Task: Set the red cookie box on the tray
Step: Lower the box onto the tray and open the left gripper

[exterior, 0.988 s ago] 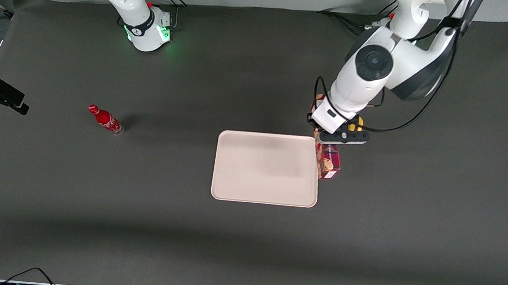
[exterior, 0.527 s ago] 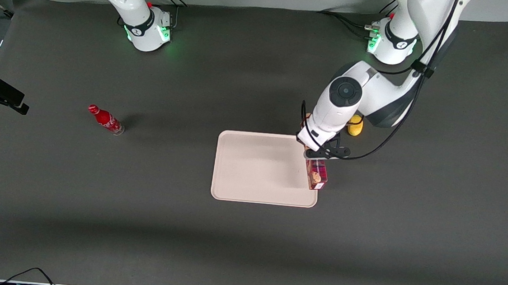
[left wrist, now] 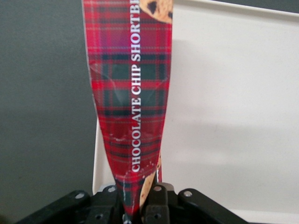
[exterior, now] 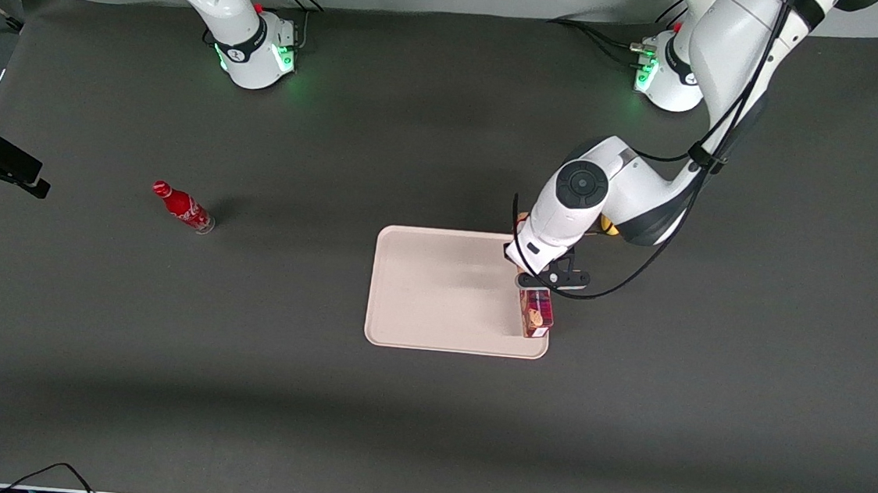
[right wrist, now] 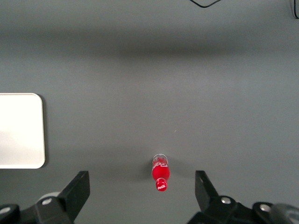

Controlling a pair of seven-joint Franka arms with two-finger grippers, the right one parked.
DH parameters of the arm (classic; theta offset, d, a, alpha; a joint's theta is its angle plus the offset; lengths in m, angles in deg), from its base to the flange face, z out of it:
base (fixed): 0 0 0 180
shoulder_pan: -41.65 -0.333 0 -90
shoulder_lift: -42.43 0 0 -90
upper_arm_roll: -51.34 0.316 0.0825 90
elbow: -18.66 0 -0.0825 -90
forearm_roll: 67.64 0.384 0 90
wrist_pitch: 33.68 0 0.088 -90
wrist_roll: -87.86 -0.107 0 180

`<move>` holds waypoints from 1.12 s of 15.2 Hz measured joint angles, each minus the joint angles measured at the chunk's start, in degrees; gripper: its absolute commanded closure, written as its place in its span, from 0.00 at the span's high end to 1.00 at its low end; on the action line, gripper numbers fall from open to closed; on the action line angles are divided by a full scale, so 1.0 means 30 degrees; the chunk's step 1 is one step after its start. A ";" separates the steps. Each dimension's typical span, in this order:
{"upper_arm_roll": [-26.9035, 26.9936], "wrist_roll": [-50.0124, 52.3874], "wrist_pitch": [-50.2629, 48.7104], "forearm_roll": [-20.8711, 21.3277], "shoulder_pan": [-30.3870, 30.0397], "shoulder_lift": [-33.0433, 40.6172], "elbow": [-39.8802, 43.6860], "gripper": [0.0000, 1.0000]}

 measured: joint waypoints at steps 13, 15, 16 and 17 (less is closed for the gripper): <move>0.0046 0.0819 0.0272 0.2626 -0.0012 -0.2857 0.2037 1.00; 0.0062 0.0837 0.0394 0.2974 -0.0012 -0.2932 0.2074 1.00; 0.0063 0.0839 0.0408 0.3063 -0.0012 -0.2957 0.2093 1.00; 0.0063 0.0849 0.0411 0.3114 -0.0012 -0.2971 0.2106 1.00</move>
